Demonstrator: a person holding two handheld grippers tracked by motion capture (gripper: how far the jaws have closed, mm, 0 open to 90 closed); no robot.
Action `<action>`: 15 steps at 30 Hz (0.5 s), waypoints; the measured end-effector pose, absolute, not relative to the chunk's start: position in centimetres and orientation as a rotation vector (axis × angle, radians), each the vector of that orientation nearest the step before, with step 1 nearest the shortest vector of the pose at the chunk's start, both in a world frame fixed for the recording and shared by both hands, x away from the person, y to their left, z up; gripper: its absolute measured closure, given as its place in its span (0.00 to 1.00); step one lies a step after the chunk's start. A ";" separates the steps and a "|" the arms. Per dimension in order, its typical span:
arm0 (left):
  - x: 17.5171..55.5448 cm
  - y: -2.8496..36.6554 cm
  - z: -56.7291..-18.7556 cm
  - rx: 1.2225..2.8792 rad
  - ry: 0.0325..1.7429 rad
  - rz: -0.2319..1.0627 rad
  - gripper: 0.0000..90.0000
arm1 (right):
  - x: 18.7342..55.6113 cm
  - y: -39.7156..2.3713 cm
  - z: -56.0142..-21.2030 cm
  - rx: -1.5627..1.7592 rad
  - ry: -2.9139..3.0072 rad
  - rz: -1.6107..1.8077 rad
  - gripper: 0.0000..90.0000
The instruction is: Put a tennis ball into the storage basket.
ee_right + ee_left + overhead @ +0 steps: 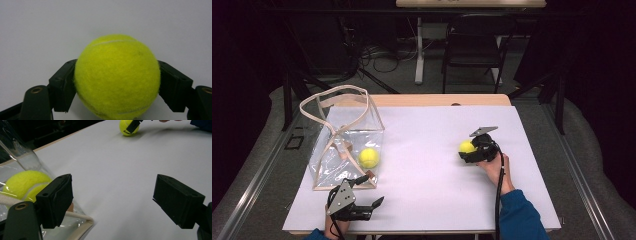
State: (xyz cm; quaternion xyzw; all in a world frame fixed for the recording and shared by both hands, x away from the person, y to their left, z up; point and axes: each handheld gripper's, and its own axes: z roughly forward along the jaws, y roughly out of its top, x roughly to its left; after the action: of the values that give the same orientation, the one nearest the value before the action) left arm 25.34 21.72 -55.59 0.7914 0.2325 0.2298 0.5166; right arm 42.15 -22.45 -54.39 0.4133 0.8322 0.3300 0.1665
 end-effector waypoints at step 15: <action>25.3 21.8 -55.6 1.894 0.558 0.555 0.18 | 42.1 -22.3 -54.3 1.156 2.376 0.923 0.29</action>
State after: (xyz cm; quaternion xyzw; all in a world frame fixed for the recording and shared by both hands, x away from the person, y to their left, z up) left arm 25.28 21.76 -55.57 0.7896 0.2326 0.2313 0.5186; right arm 42.13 -22.34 -54.25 0.4071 0.8365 0.3248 0.1704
